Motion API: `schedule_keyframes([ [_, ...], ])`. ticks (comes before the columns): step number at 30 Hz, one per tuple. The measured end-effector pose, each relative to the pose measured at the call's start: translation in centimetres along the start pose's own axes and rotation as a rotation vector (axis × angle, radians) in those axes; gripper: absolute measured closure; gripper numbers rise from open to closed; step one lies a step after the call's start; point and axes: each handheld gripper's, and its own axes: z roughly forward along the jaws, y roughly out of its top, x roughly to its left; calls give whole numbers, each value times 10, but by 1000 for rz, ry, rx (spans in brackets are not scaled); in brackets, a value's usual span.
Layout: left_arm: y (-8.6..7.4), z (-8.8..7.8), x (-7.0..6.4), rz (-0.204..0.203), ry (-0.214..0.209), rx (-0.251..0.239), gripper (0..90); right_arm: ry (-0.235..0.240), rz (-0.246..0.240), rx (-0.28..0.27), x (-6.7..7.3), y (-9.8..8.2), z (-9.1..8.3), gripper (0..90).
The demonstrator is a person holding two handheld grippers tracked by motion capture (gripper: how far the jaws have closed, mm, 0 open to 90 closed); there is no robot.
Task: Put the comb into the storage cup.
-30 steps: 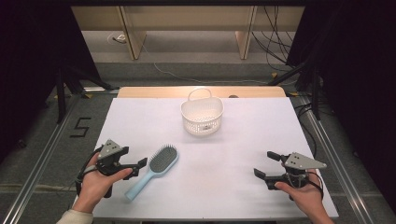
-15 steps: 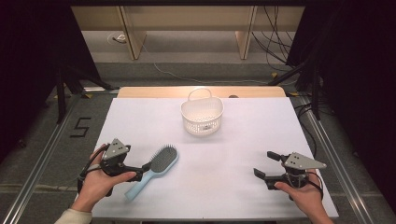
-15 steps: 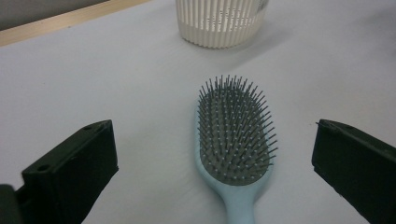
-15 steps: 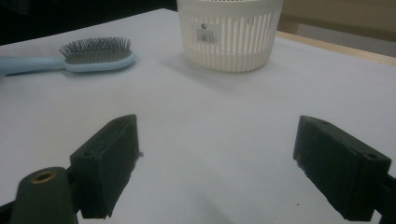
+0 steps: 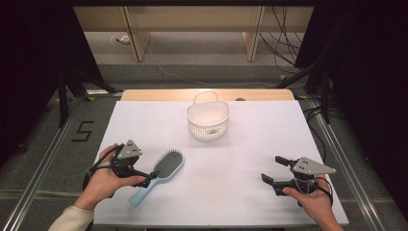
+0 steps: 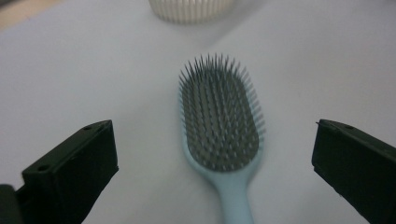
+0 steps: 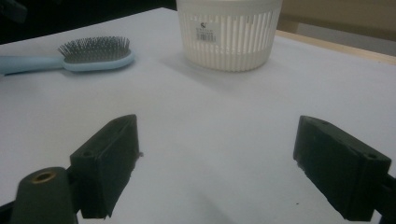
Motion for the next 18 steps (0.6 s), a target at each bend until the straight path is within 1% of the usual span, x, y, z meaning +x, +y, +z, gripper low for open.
schedule_keyframes([
  [1, 0, 3, 0, -6, 1, 56, 17, 0, 0, 0, 0, 0, 0, 153],
  [2, 0, 7, -1, 2, 0, 93, 28, 0, 0, -1, 0, 0, 0, 153],
  [3, 0, 7, -1, 2, 0, 93, 34, 0, -1, 0, 0, 0, 0, 153],
  [4, 1, 13, -4, 12, -7, 158, 49, 0, 1, 0, 0, 0, 0, 153],
  [5, 1, 16, -5, 18, -11, 191, 65, 1, 0, 2, 0, 0, 0, 153],
  [6, 1, 16, -5, 18, -11, 191, 70, 1, 0, 2, 0, 0, 0, 153],
  [7, 3, 22, -6, 3, -24, 280, 79, 1, 2, 3, 0, 0, 1, 153],
  [8, 3, 25, -6, -6, -25, 323, 101, 1, 2, 2, 0, 0, 1, 154],
  [10, 4, 32, -6, 3, -22, 387, 136, 1, 1, 3, 0, 0, 0, 153],
  [11, 4, 32, -6, 3, -22, 387, 158, 1, 1, 3, 0, 0, 0, 153],
  [12, 4, 35, -5, -2, -26, 408, 158, 1, 0, 3, 0, 0, 0, 154],
  [13, 4, 42, -4, -9, -20, 440, 155, 0, 2, 1, 0, 0, 0, 153],
  [14, 4, 42, -4, -9, -20, 440, 158, 0, 1, 1, 0, 0, 0, 154],
  [15, 5, 47, -3, -16, -12, 459, 166, 1, 1, 1, -1, 0, 0, 154],
  [16, 5, 47, -3, -16, -12, 459, 173, 1, 1, 1, -1, 0, 0, 154],
  [17, 4, 52, -3, -25, -14, 479, 176, 1, 1, 2, -1, 0, 1, 154],
  [18, 4, 55, -2, -30, -15, 488, 181, 1, 1, 3, 0, 0, 1, 154],
])
